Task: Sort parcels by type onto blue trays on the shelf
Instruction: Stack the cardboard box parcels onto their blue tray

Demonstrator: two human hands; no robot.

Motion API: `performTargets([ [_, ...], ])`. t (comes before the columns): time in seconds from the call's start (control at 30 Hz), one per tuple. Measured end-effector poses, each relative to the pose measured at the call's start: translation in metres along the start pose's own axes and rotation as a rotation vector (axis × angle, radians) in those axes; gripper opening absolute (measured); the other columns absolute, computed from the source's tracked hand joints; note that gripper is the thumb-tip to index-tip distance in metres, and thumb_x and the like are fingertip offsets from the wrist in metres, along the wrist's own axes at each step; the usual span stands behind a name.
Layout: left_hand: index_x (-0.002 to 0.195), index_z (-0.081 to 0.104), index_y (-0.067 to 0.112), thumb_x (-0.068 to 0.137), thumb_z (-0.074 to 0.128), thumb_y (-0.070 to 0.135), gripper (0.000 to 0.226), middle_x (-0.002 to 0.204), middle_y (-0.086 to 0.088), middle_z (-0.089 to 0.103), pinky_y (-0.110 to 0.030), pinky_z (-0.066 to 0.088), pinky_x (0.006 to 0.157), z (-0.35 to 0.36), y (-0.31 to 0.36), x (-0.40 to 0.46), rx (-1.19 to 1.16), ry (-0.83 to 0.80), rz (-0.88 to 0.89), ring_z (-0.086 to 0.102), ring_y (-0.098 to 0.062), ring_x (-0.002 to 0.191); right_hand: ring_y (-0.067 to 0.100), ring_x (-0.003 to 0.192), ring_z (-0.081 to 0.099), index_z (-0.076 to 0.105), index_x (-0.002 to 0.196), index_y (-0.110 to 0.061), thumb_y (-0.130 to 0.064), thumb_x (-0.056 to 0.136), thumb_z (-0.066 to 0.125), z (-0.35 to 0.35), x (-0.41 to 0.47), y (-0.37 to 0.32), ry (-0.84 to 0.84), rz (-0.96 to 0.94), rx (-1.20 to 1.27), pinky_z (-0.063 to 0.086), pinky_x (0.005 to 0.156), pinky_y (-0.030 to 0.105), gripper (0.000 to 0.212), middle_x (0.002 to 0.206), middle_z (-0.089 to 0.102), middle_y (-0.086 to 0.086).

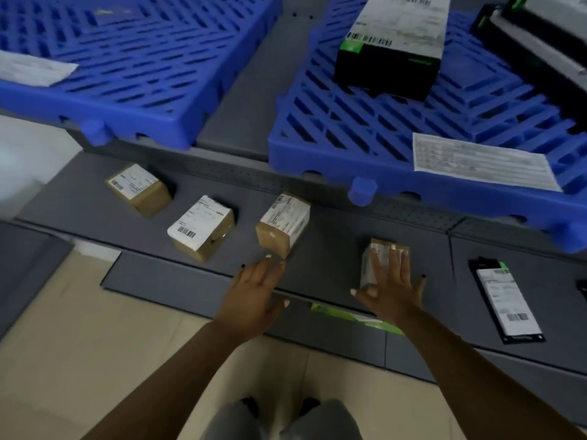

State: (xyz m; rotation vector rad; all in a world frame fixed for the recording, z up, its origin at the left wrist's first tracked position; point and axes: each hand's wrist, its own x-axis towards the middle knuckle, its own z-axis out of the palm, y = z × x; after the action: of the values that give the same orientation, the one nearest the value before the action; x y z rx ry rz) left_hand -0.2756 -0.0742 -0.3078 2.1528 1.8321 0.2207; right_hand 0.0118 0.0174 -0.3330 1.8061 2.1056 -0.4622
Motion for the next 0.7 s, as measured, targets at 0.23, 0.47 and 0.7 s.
performTargets([
  [0.23,0.141,0.032,0.021,0.083,0.043,0.055,0.068,0.142,-0.011,0.042,-0.051,0.037,0.103,0.023,-0.030,0.059,0.031,0.047,0.042,0.039,-0.031,0.130,0.028,0.138,-0.031,-0.029,0.141,-0.038,-0.071,0.087,0.018,0.035,0.025,0.006,0.089,0.026,-0.029,0.008,0.111,0.062,0.078,0.149,-0.037,0.006],
  [0.47,0.151,0.012,0.027,0.087,0.051,0.048,0.078,0.159,-0.009,0.005,-0.059,0.010,0.113,0.026,-0.041,0.129,0.204,0.018,0.013,0.004,-0.031,0.144,0.030,0.141,-0.023,-0.034,0.137,-0.038,-0.069,0.070,-0.007,0.044,0.026,0.007,0.204,0.017,-0.037,0.017,0.110,0.053,0.079,0.152,-0.026,0.009],
  [0.7,0.149,0.019,0.037,0.085,0.060,0.035,0.076,0.158,-0.005,0.008,-0.057,0.031,0.100,0.037,-0.048,0.135,0.194,-0.060,-0.014,0.008,-0.032,0.139,0.035,0.139,0.027,0.011,0.148,-0.031,-0.060,0.081,0.029,0.038,-0.004,-0.001,0.224,0.018,-0.048,0.041,0.091,0.059,0.075,0.153,0.028,0.012],
])
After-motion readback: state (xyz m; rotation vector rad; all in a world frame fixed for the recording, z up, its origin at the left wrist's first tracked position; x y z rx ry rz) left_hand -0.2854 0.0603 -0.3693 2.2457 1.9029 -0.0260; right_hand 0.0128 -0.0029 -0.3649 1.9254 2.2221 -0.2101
